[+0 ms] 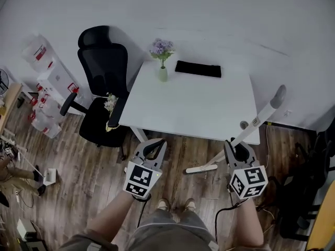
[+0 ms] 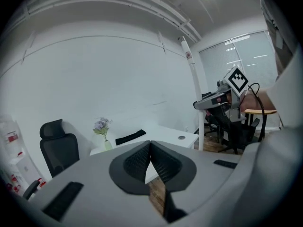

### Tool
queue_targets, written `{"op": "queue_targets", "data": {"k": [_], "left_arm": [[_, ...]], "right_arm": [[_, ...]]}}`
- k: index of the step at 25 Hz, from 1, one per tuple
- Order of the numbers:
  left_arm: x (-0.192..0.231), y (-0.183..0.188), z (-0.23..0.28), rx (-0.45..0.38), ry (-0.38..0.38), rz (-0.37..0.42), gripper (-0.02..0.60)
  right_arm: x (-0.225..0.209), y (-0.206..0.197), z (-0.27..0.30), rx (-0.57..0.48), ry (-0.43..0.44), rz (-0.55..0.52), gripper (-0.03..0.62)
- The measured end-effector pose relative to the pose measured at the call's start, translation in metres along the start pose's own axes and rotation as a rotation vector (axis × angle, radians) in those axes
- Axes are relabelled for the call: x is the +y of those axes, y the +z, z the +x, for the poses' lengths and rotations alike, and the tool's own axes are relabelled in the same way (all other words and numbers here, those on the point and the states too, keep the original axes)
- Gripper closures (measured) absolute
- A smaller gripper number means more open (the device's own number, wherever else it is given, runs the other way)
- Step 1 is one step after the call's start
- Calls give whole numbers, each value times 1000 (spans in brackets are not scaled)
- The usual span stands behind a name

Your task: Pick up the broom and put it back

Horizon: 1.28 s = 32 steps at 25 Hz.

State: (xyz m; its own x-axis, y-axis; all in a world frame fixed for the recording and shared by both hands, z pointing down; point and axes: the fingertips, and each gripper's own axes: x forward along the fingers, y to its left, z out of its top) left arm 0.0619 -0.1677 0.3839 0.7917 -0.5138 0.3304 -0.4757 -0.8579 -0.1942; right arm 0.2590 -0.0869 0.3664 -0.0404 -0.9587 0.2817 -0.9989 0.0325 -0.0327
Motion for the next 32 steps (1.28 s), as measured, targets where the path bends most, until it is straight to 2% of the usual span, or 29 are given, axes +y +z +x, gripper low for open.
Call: {"op": "queue_targets", "data": {"k": [6, 12, 20, 32], "left_arm": [[14, 37, -42, -34, 37, 11, 565], [13, 43, -67, -46, 72, 7, 565], [15, 41, -70, -35, 88, -4, 565], [24, 13, -75, 39, 144, -28, 565]], "right_arm": [[25, 51, -34, -44, 30, -28, 493], [34, 68, -52, -77, 61, -39, 493], [51, 70, -50, -58, 112, -41, 493], [85, 34, -16, 33, 232, -57, 493]]}}
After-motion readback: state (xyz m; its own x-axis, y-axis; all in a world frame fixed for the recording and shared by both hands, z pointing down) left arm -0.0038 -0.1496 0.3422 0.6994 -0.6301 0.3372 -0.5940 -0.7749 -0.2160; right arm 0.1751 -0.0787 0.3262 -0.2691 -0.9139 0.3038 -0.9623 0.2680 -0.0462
